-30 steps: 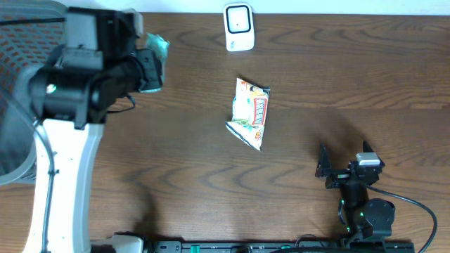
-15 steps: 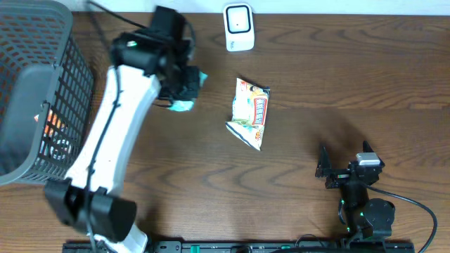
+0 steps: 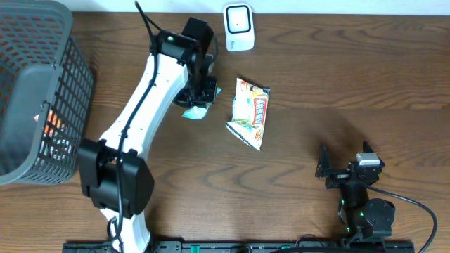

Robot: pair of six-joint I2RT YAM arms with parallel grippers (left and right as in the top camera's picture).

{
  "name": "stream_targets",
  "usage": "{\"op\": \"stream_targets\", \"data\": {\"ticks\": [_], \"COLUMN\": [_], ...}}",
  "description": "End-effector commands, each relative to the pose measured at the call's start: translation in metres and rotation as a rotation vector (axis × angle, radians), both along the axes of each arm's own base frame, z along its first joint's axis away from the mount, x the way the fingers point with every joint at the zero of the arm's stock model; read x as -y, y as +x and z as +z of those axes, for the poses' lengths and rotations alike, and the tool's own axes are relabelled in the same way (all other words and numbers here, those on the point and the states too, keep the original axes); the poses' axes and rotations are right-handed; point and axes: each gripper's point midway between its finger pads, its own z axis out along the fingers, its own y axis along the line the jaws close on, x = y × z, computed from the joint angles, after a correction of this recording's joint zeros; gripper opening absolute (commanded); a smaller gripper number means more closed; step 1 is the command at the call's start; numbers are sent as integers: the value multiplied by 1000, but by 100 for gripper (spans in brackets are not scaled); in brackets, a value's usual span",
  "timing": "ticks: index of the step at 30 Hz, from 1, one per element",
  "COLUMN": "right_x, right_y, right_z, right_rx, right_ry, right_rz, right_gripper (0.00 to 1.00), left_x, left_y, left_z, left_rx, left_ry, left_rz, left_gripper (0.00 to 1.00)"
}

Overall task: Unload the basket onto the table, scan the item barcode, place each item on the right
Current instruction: 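Carry the green packet toward the scanner and release it on the table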

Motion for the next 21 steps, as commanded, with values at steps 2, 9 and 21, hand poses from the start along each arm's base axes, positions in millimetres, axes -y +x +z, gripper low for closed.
{"op": "stream_targets", "data": {"ticks": [2, 9, 21], "right_x": [3, 3, 3], "right_y": [0, 0, 0], "right_z": [0, 0, 0], "right_rx": [1, 1, 1], "right_ry": [11, 10, 10], "right_rz": [-13, -13, -13], "right_gripper": [99, 99, 99], "left_x": [-1, -1, 12], "left_y": [-2, -3, -1], "left_z": [-14, -23, -28], "left_rx": [-49, -75, -51], "left_ry": [23, 33, 21], "left_rz": [16, 18, -10], "left_gripper": [8, 8, 71]}}
